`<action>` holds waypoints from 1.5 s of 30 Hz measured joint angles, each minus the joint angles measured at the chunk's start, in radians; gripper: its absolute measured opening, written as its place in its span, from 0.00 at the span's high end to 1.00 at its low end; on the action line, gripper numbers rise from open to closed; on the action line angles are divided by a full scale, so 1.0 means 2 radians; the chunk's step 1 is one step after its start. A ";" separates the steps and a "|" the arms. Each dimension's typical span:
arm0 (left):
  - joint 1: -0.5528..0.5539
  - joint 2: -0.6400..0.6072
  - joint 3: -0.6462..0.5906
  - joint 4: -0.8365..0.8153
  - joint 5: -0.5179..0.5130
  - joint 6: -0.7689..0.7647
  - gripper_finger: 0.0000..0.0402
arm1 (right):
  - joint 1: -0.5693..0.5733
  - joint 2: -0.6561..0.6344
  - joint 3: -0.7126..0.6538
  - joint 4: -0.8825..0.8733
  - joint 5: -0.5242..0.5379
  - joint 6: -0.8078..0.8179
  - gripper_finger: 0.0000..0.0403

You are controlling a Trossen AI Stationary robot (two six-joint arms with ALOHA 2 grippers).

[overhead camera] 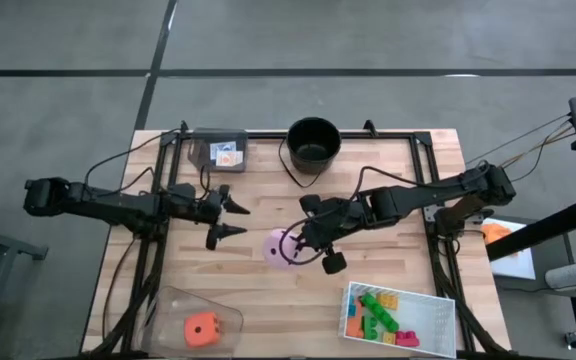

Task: Pick & Place Toys
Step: Put the pink dice into the transparent bin

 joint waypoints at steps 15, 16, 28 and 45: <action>-0.150 0.062 0.043 0.076 -0.109 0.102 0.03 | -0.006 0.001 0.000 0.019 0.019 -0.002 0.93; -0.153 0.071 0.051 0.076 -0.115 0.108 0.04 | -0.006 0.002 0.000 0.020 0.019 -0.003 0.93; -0.155 0.205 0.153 0.067 -0.135 0.123 0.02 | -0.013 0.013 0.000 0.035 0.020 -0.007 0.93; -0.155 0.266 0.233 -0.003 -0.180 0.148 0.38 | -0.014 0.011 0.002 0.066 0.012 -0.012 0.94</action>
